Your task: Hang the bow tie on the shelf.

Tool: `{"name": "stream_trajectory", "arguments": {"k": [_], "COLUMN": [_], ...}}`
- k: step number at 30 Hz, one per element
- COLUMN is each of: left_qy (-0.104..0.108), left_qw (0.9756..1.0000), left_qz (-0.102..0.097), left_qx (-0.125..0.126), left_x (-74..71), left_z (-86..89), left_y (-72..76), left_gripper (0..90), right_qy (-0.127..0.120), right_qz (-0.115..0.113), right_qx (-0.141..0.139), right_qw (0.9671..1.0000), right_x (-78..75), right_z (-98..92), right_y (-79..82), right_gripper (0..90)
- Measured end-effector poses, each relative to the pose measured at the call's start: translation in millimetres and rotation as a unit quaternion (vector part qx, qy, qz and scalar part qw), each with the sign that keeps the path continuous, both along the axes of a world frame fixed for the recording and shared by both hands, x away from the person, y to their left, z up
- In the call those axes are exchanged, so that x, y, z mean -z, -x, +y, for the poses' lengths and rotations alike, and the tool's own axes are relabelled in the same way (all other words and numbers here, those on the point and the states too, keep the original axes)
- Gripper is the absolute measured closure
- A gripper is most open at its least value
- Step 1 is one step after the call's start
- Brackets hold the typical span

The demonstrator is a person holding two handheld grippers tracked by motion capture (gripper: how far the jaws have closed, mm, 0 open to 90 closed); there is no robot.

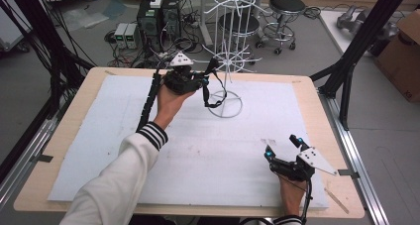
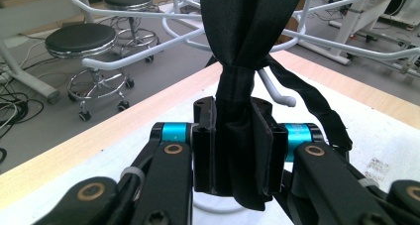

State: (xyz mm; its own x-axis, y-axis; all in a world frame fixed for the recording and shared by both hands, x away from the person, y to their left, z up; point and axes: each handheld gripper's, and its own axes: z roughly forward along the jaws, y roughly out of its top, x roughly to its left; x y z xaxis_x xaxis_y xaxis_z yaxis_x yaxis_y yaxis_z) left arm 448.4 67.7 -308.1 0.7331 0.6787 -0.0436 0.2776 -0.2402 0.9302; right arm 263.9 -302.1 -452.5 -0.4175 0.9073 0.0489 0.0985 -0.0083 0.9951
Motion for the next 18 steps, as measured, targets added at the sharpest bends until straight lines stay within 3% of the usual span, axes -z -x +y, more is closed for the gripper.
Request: {"name": "stream_trajectory", "arguments": {"k": [6, 10, 14, 16, 18], "left_qy": [0.005, 0.005, -0.009, -0.023, -0.024], "left_qw": [0.9999, 0.9998, 0.9998, 0.9996, 0.9996], "left_qz": [0.009, 0.015, 0.017, 0.014, 0.014], "left_qx": [-0.001, -0.007, -0.010, -0.004, 0.002], "left_x": [1.1, 1.5, 1.7, 1.8, 2.8], "left_z": [-0.7, 0.3, 0.2, 0.1, 1.4], "left_y": [-0.3, -1.3, -0.4, 1.2, 4.4], "left_gripper": [66.4, 52.8, 29.9, 23.7, 21.3], "right_qy": [0.001, 0.001, 0.001, 0.001, 0.001], "right_qz": [-0.001, -0.001, -0.001, -0.001, -0.001], "right_qx": [-0.001, 0.000, -0.001, 0.000, 0.000], "right_qw": [1.0000, 1.0000, 1.0000, 1.0000, 1.0000], "right_x": [0.0, 0.0, 0.0, 0.0, 0.0], "right_z": [-0.1, -0.1, -0.4, -0.4, -0.4], "right_y": [-0.1, -0.1, -0.2, -0.3, -0.3], "right_gripper": [3.0, 3.0, 3.0, 3.0, 3.0]}}
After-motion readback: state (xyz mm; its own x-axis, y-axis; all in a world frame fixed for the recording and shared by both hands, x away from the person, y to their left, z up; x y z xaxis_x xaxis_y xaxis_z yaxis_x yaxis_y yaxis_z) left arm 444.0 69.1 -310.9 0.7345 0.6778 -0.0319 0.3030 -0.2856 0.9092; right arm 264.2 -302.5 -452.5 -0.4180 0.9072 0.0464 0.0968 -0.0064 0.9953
